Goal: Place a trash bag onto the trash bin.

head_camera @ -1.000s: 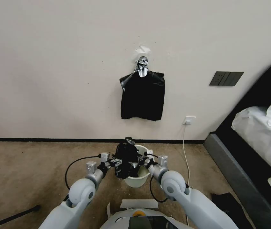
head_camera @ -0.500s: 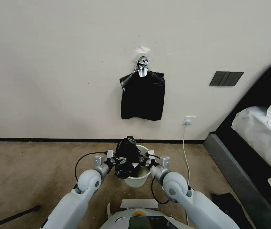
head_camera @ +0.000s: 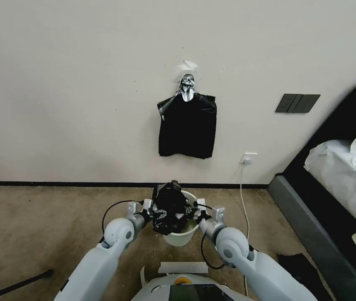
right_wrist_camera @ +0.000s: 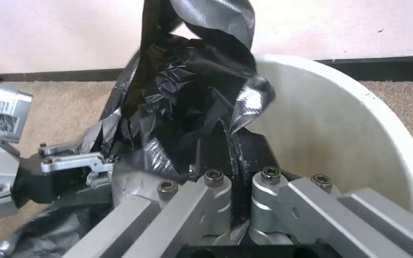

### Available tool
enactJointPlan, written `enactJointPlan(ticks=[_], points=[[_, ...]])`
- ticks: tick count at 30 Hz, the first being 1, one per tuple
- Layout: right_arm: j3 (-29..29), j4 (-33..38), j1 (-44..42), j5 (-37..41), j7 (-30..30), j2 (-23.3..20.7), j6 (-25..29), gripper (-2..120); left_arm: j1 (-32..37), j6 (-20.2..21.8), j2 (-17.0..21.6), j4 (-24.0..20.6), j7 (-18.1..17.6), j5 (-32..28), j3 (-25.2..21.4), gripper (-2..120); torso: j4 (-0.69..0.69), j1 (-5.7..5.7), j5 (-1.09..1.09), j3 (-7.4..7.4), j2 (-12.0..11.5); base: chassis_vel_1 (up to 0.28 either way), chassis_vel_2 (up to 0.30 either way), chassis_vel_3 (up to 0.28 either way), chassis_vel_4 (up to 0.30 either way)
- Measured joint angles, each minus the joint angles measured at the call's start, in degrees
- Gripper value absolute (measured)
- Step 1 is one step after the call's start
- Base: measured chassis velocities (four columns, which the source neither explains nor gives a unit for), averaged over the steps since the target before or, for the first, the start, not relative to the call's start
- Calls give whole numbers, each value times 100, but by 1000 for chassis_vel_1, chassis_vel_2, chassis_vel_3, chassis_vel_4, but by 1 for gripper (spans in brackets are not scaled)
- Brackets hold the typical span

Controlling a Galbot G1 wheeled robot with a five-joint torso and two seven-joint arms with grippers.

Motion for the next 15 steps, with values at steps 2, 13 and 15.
enactJointPlan(ticks=[2, 13, 15], points=[[6, 0, -3, -12, -10, -15, 15, 0, 57, -5, -12, -4, -35, -3, -49, 42, 0, 0, 0, 0, 0, 0, 0, 0, 0], [-2, 11, -8, -50, -39, -12, 30, 0, 211, -133, -107, -134, -260, 7, -183, 6, 0, 0, 0, 0, 0, 0, 0, 0, 0], [-23, 35, -3, -68, -63, -10, 32, 0, 292, -353, -139, -264, -299, 29, -203, 1, 0, 0, 1, 0, 0, 0, 0, 0, 0]])
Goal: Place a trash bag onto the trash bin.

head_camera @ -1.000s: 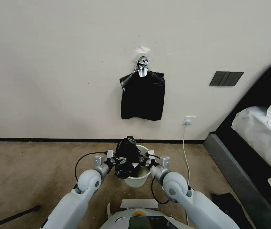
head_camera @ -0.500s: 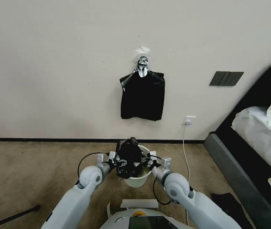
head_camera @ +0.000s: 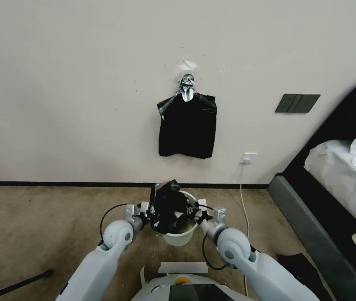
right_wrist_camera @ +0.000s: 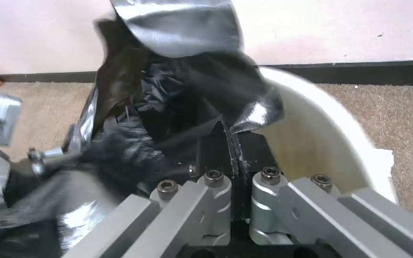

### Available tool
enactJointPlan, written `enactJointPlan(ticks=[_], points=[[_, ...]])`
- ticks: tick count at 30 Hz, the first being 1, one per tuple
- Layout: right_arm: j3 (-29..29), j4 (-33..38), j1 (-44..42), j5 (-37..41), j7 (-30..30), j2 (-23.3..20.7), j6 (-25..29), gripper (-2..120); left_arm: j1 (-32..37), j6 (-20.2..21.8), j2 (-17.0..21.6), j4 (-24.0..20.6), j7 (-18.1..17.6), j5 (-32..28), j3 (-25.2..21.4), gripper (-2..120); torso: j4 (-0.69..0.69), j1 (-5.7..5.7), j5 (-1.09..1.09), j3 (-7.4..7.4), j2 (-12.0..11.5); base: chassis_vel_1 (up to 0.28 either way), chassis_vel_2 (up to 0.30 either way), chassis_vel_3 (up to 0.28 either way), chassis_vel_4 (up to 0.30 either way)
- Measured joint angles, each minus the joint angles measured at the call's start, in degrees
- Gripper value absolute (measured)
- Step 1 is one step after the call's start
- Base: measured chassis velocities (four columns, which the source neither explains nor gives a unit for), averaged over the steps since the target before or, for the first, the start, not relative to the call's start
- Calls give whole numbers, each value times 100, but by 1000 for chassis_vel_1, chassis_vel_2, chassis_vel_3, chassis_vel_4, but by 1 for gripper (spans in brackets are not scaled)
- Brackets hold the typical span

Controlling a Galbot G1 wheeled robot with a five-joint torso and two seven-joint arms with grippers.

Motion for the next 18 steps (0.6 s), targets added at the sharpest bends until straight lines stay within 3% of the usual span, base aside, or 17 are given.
enactJointPlan(ticks=[9, 18], points=[[-5, 86, 333, -8, -112, -30, 30, 0, 462, -665, 78, -502, 327, 484, -198, 1, 2, 0, 0, 0, 0, 0, 0, 0, 0], [18, 227, 760, 255, -3, -198, 33, 0, 765, -806, 55, -651, 379, 745, -336, 1, 1, 0, -1, 0, 0, 0, 0, 0, 0]])
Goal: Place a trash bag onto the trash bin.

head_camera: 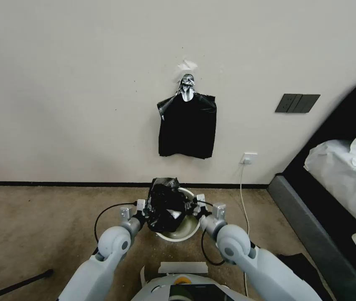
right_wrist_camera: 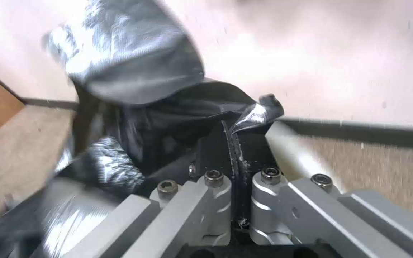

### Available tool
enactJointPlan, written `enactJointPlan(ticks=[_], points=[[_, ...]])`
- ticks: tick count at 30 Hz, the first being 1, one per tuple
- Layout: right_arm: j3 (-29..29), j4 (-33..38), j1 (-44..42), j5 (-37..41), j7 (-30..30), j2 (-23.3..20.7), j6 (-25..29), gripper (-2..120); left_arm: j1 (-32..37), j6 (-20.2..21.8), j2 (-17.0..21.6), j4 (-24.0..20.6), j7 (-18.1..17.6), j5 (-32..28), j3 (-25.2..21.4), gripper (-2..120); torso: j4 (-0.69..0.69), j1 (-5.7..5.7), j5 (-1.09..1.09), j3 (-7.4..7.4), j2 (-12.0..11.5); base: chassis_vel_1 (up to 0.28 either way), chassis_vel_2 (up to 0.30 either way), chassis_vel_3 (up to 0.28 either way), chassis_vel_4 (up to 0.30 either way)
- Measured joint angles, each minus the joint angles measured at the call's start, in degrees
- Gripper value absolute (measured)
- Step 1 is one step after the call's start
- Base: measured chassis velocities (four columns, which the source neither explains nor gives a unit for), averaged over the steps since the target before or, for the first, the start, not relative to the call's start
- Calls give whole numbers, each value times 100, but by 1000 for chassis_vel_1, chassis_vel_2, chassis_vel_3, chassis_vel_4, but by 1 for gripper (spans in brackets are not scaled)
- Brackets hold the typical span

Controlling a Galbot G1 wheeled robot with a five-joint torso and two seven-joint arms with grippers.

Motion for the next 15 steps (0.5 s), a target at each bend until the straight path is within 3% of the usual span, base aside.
enactJointPlan(ticks=[9, 15], points=[[14, -400, 301, 81, 11, -177, 52, 0, 234, -566, -57, -23, 271, 42, -77, 1, 0, 0, 1, 0, 0, 0, 0, 0, 0], [33, -548, 422, 167, 18, -620, 63, 0, 388, -1287, -57, 38, 687, -5, -218, 1, 0, 0, 0, 0, 0, 0, 0, 0, 0]])
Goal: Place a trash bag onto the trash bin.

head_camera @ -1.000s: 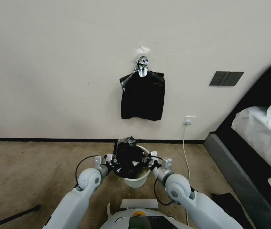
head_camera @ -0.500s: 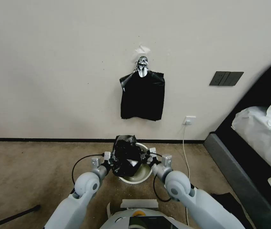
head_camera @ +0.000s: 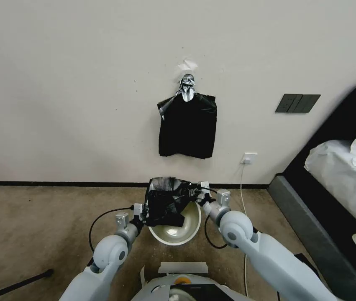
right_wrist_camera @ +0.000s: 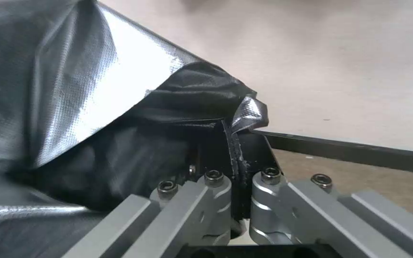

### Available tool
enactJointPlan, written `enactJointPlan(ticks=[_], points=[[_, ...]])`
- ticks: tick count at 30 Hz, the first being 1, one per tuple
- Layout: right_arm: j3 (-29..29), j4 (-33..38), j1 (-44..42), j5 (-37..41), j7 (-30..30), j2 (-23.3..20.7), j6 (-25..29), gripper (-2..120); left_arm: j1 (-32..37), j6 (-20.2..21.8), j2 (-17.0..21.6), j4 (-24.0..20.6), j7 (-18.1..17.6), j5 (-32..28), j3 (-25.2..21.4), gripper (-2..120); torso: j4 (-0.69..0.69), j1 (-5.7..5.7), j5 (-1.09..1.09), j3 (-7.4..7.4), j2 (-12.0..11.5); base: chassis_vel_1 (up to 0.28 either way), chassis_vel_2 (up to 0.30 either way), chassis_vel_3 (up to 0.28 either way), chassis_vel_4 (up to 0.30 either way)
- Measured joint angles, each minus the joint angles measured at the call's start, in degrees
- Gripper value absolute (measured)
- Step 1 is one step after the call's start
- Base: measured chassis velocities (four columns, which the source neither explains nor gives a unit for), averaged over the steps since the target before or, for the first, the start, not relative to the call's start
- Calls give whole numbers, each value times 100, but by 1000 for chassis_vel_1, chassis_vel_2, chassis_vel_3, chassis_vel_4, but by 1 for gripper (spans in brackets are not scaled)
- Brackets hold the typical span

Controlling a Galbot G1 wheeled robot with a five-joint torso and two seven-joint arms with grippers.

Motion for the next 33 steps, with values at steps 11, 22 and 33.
enactJointPlan(ticks=[11, 22, 33], points=[[-62, -38, -230, -149, -414, -801, -208, 0, 188, -962, -104, 81, 736, -789, -77, 1, -1, 0, 2, 0, 0, 0, 0, 0, 0], [69, 57, -655, -563, -1002, -965, -255, 0, 148, -967, -313, -37, 535, -1818, -137, 3, 1, 0, 1, 0, 0, 0, 0, 0, 0], [218, 260, -1301, -1563, -1371, -717, 264, 0, -8, -726, -553, -120, -707, -1604, 14, 3, 1, 0, 0, 0, 0, 0, 0, 0, 0]])
